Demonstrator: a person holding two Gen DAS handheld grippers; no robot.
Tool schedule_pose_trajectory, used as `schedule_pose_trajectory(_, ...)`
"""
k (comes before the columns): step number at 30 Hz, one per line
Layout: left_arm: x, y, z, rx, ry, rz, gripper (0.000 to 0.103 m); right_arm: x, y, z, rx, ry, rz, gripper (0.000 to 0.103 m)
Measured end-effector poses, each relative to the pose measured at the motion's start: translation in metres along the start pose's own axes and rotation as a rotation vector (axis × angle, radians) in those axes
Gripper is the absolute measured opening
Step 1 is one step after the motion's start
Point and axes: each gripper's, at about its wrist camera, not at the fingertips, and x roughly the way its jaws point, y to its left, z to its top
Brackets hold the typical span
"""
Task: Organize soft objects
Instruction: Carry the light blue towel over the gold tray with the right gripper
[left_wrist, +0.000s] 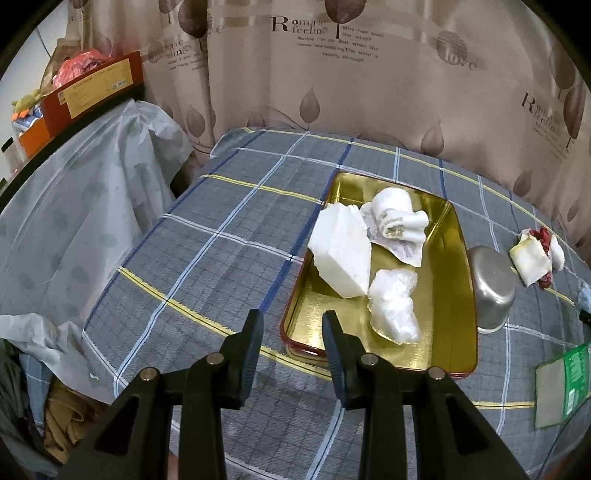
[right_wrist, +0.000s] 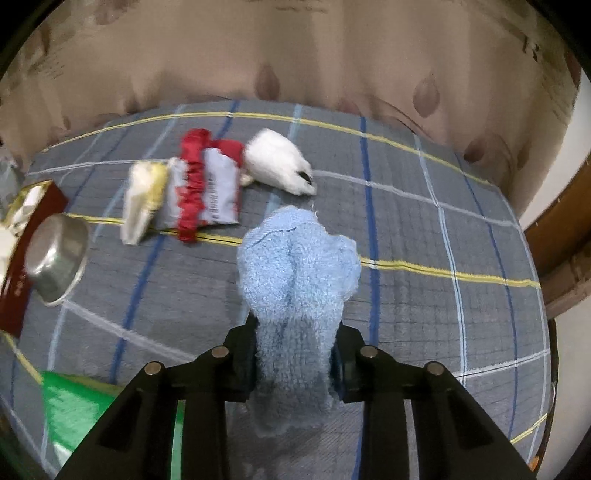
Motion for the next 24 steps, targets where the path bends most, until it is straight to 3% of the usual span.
schedule_pose_trajectory(15, 0.001, 0.023, 0.0, -0.099, -0.027, 0.057, 0.033, -0.061, 0.107, 0.002, -0.162, -0.078, 0.212, 0.028)
schedule_pose_trajectory(24, -0.004, 0.033, -0.001, -0.144, -0.057, 0.095, 0.033, -0.069, 0.204, -0.008, -0.266, -0.074, 0.392, 0.028)
